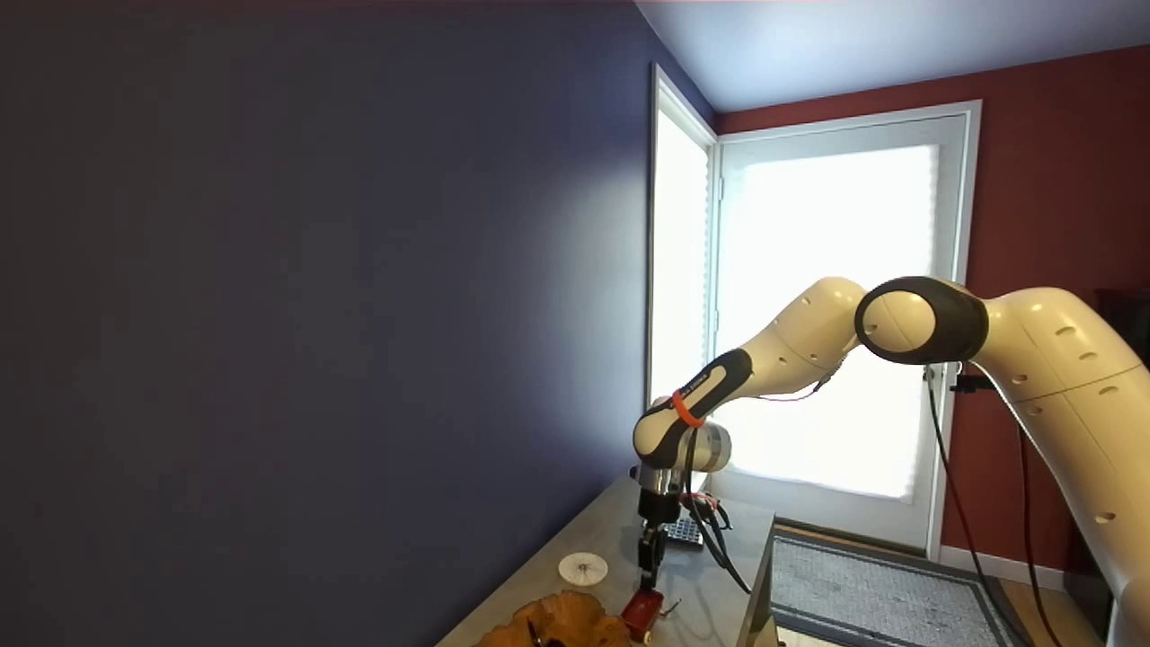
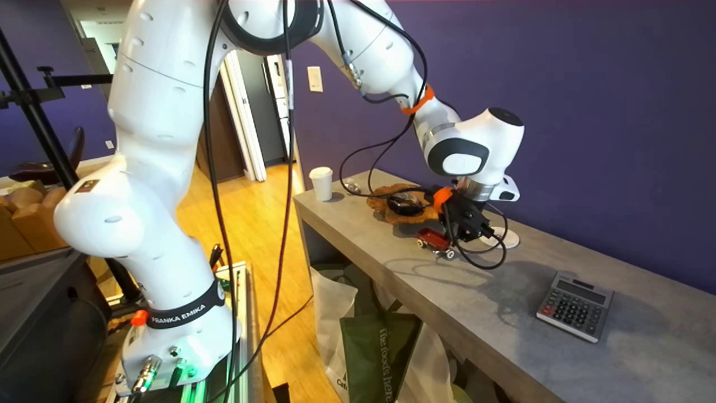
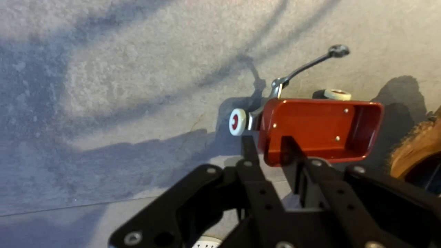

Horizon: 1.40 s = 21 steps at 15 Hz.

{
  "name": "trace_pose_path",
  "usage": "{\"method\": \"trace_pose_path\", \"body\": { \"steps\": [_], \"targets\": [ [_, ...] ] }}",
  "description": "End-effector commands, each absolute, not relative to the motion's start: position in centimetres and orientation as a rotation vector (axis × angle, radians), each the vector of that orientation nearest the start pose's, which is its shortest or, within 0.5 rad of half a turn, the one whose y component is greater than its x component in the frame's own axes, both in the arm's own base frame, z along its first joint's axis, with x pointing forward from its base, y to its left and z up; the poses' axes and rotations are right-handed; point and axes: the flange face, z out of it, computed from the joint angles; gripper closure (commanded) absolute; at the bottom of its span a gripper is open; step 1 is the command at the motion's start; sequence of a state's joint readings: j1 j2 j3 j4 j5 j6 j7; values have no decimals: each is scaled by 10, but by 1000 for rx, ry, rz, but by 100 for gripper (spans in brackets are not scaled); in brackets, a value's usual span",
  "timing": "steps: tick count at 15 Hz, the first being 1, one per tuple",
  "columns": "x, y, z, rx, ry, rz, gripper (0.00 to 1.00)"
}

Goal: Put the toy cart and the sunglasses on the table

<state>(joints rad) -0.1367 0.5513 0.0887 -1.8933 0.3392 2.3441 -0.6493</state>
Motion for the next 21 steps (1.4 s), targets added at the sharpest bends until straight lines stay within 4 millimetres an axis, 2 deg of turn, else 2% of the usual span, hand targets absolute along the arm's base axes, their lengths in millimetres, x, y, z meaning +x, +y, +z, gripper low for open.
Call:
{"method": "trace_pose_path", "body": {
  "steps": [1,3,7,10,14,16,17,19,21],
  "targets": [
    [630,-20,228,-2800,-523,-60,43],
    [632,-8,248,-2801,-587,-122,29],
    [620,48,294,-2761,-930,-182,1],
    [602,101,316,-2710,-1163,-191,0],
    [568,174,314,-2602,-1462,-133,0],
    [552,201,312,-2549,-1607,-105,0],
    [570,192,309,-2582,-1475,-123,0],
    [558,210,306,-2552,-1548,-101,0],
    [558,211,307,-2546,-1566,-101,0]
  ]
}}
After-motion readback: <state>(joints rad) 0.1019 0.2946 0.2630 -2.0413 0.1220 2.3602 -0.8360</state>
